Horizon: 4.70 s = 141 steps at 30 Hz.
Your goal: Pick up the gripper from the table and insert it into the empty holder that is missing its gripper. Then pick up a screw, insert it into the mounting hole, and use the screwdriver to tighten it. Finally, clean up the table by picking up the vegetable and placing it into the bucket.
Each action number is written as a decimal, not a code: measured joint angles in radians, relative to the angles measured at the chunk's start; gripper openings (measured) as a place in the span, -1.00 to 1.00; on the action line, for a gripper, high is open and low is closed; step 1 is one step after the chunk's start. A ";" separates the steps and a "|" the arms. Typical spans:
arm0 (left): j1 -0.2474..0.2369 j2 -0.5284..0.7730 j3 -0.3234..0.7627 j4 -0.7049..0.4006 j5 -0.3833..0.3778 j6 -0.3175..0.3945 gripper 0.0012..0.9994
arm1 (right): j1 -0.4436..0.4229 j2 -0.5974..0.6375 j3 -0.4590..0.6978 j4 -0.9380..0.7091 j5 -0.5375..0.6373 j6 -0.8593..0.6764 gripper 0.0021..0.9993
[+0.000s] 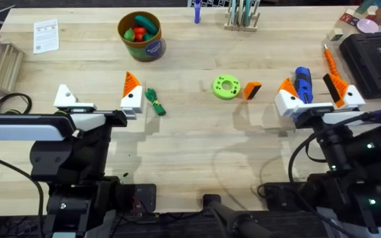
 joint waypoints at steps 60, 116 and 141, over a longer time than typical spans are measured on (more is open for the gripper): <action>0.000 1.117 1.075 -0.985 0.029 0.014 0.97 | 0.000 1.125 1.180 -1.069 -0.027 -0.042 0.98; -0.224 1.734 1.099 -0.978 0.059 -0.810 -1.00 | 0.000 1.162 1.182 -1.069 -0.027 -0.042 0.98; -0.224 1.386 1.334 -1.209 0.053 -0.550 -1.00 | 0.000 1.162 1.182 -1.069 -0.027 -0.042 0.98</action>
